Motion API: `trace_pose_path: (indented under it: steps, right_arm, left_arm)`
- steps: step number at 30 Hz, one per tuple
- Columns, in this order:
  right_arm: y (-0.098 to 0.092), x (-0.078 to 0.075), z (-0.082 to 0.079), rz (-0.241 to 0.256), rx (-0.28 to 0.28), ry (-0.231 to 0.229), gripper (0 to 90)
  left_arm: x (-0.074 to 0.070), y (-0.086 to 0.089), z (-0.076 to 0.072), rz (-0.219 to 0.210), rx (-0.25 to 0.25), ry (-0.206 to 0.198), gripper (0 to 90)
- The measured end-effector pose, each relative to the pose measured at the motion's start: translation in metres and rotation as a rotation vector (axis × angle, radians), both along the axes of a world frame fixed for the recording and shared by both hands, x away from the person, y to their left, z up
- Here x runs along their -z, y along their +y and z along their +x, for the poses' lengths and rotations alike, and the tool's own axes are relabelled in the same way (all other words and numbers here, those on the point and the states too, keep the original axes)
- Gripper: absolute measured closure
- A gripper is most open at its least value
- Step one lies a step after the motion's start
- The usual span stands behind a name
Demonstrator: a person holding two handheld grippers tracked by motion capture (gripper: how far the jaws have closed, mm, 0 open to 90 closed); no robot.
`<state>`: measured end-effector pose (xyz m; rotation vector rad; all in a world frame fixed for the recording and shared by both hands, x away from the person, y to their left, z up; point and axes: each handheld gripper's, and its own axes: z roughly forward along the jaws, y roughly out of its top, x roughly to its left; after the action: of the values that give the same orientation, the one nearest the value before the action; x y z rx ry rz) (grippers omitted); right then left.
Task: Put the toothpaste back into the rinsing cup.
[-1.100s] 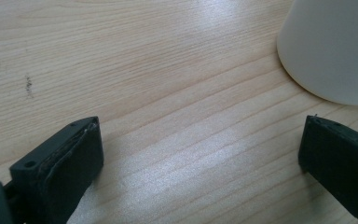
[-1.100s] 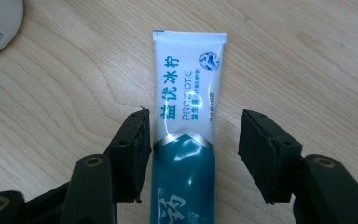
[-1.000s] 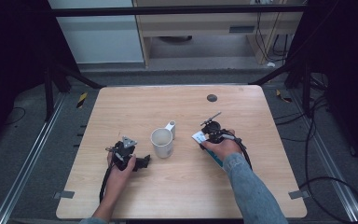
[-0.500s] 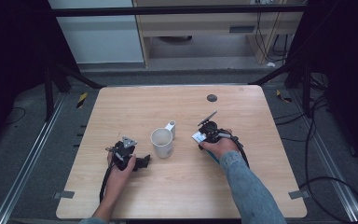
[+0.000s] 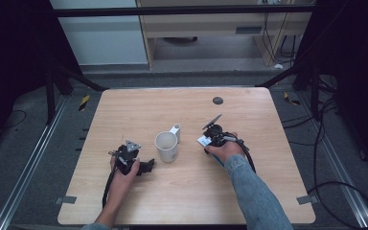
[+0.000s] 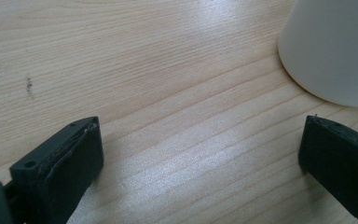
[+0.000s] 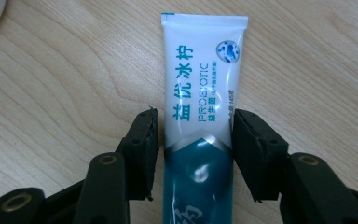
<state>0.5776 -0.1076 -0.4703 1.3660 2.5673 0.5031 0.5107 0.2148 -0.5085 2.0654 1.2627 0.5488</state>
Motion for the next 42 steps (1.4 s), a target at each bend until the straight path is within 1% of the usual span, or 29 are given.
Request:
trace_pose_path:
  steps: [4,13,21,26,37,40,41,42]
  right_arm:
    - [-0.0011,0.0,0.0005,-0.002,0.003,0.002,54.7]
    - [-0.0009,0.001,0.001,-0.007,0.006,0.007,55.0]
    - [-0.0019,0.0006,0.0012,0.001,0.005,0.01,56.5]
    - [-0.0034,0.0001,0.0018,0.002,0.01,0.011,60.8]
    - [-0.0025,-0.002,0.0008,-0.009,0.02,0.011,66.9]
    - [-0.0021,-0.0038,-0.0002,-0.014,0.017,0.005,71.1]
    - [-0.0021,-0.0038,-0.0002,-0.014,0.017,0.005,71.1]
    - [-0.0017,-0.0056,-0.001,-0.017,0.018,0.004,74.1]
  left_arm:
    - [0.0,0.0,0.0,0.0,0.0,0.0,0.0]
    - [0.0,-0.0001,0.0001,-0.001,-0.001,0.0,0.0]
    - [0.0001,-0.0001,0.0003,-0.001,-0.001,-0.001,0.0]
    - [0.0,-0.0001,0.0003,-0.001,-0.002,-0.001,0.0]
    - [0.0001,-0.0001,0.0003,-0.001,-0.002,-0.001,0.0]
    - [0.0,-0.0001,0.0003,-0.001,-0.002,0.0,0.0]
    - [0.0,-0.0001,0.0003,-0.001,-0.002,0.0,0.0]
    - [0.0,-0.0001,0.0003,0.0,-0.001,0.0,0.0]
